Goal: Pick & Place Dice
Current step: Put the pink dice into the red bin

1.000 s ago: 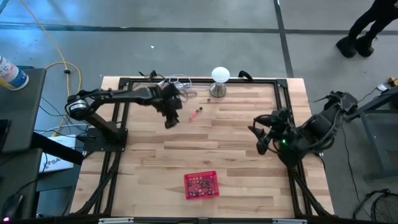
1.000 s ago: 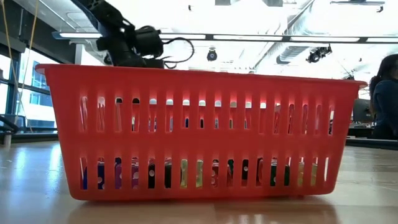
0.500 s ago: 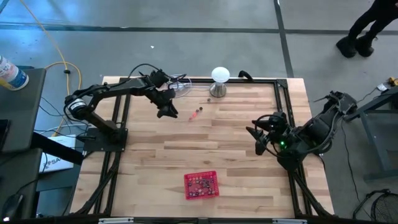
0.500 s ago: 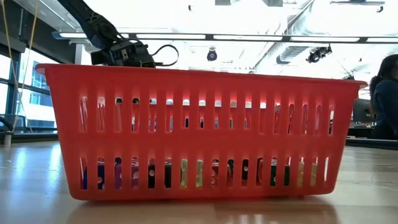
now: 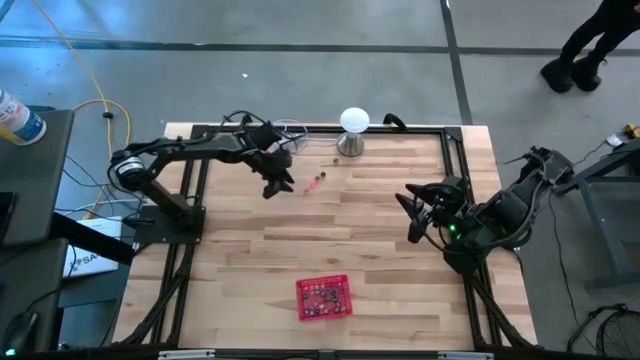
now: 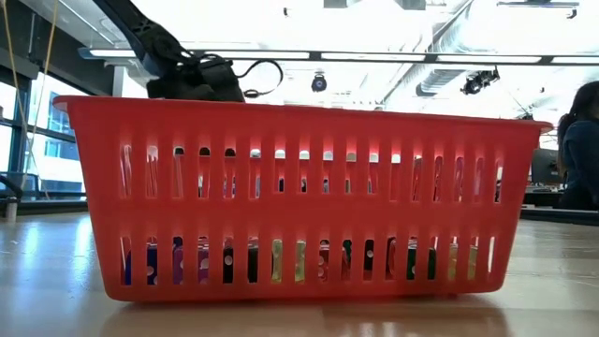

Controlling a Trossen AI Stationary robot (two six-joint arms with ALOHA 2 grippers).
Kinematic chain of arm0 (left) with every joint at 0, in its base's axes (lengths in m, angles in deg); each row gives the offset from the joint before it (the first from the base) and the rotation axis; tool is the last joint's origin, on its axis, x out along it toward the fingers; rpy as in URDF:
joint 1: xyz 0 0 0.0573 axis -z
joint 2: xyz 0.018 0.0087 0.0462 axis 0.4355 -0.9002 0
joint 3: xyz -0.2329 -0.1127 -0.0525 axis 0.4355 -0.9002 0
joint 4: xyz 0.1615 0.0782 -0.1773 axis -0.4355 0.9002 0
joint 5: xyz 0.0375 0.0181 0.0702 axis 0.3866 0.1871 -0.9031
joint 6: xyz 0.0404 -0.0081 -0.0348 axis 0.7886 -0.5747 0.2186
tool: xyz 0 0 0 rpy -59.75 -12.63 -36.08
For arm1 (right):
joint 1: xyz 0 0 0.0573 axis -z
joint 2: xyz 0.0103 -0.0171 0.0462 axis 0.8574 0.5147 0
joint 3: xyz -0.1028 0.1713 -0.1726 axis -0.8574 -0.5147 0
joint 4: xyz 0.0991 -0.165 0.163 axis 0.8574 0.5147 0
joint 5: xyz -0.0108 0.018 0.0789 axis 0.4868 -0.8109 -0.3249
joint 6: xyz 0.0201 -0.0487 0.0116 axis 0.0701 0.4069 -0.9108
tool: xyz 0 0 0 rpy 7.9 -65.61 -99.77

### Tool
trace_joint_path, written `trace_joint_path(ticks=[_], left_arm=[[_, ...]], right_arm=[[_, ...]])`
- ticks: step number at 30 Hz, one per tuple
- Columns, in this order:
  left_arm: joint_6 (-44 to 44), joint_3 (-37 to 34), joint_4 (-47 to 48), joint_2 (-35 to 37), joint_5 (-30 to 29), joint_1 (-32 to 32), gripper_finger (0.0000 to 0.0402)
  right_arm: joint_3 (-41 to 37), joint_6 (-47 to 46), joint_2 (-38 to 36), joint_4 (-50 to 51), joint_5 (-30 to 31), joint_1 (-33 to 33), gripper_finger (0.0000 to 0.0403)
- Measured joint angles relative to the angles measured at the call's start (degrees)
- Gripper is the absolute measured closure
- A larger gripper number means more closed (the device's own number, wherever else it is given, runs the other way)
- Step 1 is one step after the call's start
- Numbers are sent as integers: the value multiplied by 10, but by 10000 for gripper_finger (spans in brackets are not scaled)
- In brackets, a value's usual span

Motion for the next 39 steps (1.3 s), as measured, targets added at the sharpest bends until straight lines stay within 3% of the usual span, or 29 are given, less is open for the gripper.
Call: trace_joint_path(ticks=[13, 25, 39], left_arm=[[-8, -1, -103, -103, -140, 59, 238], [15, 0, -190, -162, -128, 68, 238], [47, 1, -189, -179, -158, 85, 238]], right_arm=[[0, 73, 0, 1, 15, 24, 225], [0, 101, 0, 1, -36, 62, 225], [0, 100, 0, 0, -47, 64, 225]])
